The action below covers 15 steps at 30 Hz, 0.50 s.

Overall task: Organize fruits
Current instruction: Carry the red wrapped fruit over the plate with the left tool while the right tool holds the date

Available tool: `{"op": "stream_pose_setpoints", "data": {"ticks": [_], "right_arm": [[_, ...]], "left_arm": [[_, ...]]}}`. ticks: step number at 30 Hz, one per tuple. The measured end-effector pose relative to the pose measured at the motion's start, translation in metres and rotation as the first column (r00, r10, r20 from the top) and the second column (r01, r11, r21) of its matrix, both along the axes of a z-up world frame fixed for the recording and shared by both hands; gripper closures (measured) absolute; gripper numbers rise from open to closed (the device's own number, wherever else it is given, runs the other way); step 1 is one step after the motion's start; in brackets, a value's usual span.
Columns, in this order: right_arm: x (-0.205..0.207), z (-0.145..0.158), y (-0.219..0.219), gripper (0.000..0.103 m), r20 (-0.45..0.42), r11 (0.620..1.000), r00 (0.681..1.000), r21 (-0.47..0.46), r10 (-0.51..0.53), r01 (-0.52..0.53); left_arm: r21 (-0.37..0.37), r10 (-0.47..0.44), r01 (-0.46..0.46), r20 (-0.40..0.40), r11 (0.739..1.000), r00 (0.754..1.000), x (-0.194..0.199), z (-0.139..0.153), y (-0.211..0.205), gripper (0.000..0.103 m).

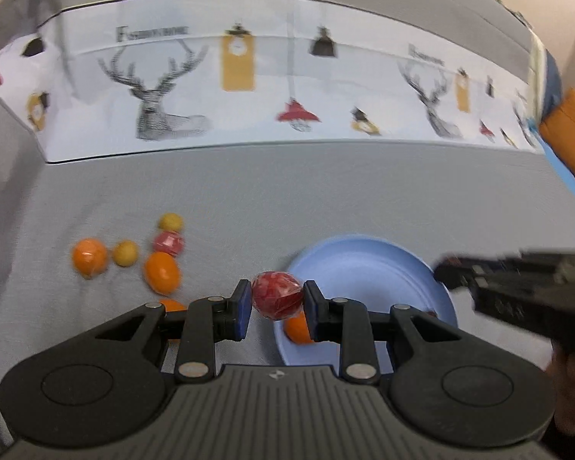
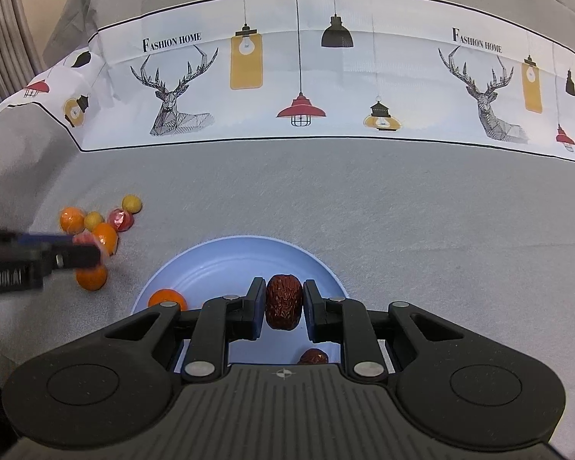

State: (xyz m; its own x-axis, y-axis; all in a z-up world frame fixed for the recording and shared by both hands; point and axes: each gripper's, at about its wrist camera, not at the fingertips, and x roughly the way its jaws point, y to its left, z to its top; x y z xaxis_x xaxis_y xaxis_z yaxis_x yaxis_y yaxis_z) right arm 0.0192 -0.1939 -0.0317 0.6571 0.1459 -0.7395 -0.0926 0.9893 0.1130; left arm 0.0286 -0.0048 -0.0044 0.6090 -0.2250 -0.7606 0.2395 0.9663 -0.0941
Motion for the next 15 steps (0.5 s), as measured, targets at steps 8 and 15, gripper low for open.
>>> {"op": "stream_pose_setpoints", "data": {"ticks": [8,15], "right_arm": [[0.000,0.001,0.000,0.081,0.004,1.000,1.000,-0.005,0.002,-0.002],[0.002,-0.001,0.002,0.081,-0.012,1.000,1.000,-0.017,0.012,-0.012]], "left_arm": [[0.031,-0.087,0.089,-0.053,0.996,0.995,0.001,-0.021,-0.022,0.071],[0.042,-0.124,0.127,-0.059,0.991,0.991,0.004,-0.028,-0.029,0.071]]}}
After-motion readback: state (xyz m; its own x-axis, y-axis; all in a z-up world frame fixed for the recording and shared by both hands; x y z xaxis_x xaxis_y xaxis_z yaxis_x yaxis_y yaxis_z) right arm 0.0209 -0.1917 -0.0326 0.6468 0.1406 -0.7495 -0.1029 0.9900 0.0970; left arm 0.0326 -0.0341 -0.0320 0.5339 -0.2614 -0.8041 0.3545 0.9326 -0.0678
